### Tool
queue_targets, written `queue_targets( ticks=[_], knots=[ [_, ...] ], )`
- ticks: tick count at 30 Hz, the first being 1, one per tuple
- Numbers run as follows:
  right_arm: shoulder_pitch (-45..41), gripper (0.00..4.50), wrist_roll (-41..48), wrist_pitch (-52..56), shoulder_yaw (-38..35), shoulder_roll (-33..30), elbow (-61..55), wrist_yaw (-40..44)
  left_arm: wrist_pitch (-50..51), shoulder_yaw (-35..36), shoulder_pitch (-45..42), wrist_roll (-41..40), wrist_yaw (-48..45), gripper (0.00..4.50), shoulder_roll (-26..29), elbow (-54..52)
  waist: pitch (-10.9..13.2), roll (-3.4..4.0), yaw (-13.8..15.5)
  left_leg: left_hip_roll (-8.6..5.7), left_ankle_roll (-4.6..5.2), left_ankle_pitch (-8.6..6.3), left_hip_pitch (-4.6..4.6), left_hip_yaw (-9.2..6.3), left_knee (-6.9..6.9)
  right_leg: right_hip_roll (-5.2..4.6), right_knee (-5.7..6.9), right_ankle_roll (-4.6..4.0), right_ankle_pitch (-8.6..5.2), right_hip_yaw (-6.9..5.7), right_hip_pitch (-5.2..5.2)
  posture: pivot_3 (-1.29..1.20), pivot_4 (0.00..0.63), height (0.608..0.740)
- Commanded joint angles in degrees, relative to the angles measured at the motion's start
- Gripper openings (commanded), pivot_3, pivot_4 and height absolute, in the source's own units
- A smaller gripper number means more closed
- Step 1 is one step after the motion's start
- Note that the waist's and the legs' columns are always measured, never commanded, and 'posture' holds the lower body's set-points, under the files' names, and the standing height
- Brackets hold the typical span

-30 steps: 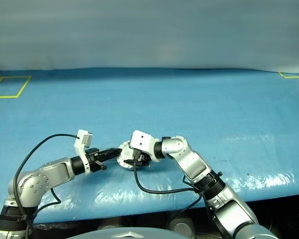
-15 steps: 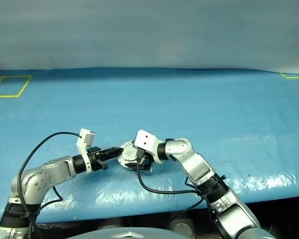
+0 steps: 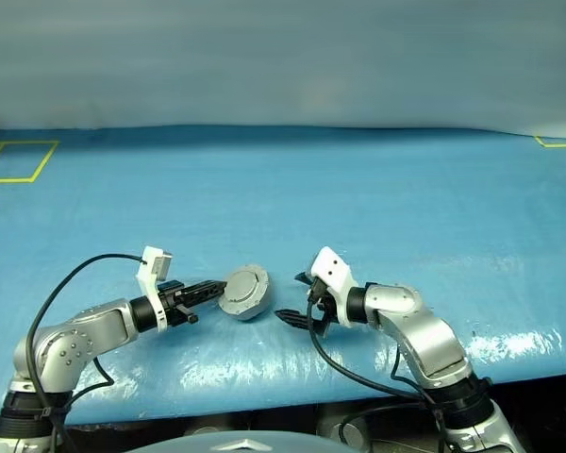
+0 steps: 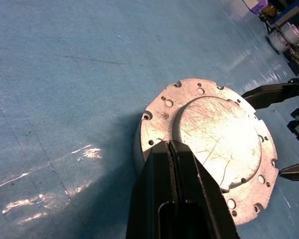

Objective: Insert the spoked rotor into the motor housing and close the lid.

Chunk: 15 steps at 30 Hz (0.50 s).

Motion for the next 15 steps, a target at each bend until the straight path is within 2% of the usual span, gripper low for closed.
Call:
queue_targets(
  ticks=[1, 5, 11, 15],
  knots=[
    [1.71, 4.49, 10.18, 10.34, -6.92, 4.36, -4.13, -4.77, 1.65, -1.79, 0.92, 1.19, 0.16, 0.0, -0.46, 0.55, 0.01, -0.03, 0.08, 0.01, 0.0, 0.0, 0.0, -0.01, 0.0, 0.0, -0.06, 0.0, 0.0, -0.05, -0.03, 0.0, 0.15, 0.74],
    [3.43, 4.49, 16.87, 19.45, -11.65, 11.48, -5.65, -12.72, 1.12, -1.76, 0.85, 1.38, -0.18, 0.0, -0.78, 0.28, 0.04, -0.01, 0.08, 0.04, 0.04, -0.06, -0.01, -0.12, -0.01, -0.03, -0.17, 0.0, 0.0, -0.06, -0.06, 0.0, 0.15, 0.74],
    [2.52, 4.49, 21.58, 30.27, -19.51, 27.1, -3.07, -27.9, 0.73, -1.73, 0.72, 1.27, -0.89, 0.0, -0.84, -0.48, 0.04, 0.06, 0.03, 0.07, 0.05, -0.08, -0.37, -0.16, 0.02, -0.01, -0.16, 0.03, 0.03, -0.09, -0.2, 0.0, 0.15, 0.74],
    [1.08, 4.49, 22.24, 34.88, -22.47, 32.25, -1.58, -33.36, 0.68, -1.69, 0.66, 1.46, -1.17, 0.0, -0.77, -0.61, 0.03, 0.06, 0.08, -0.05, 0.07, -0.07, -0.65, -0.16, 0.07, -0.06, -0.17, 0.04, 0.09, -0.11, -0.38, 0.0, 0.15, 0.74]
  ],
)
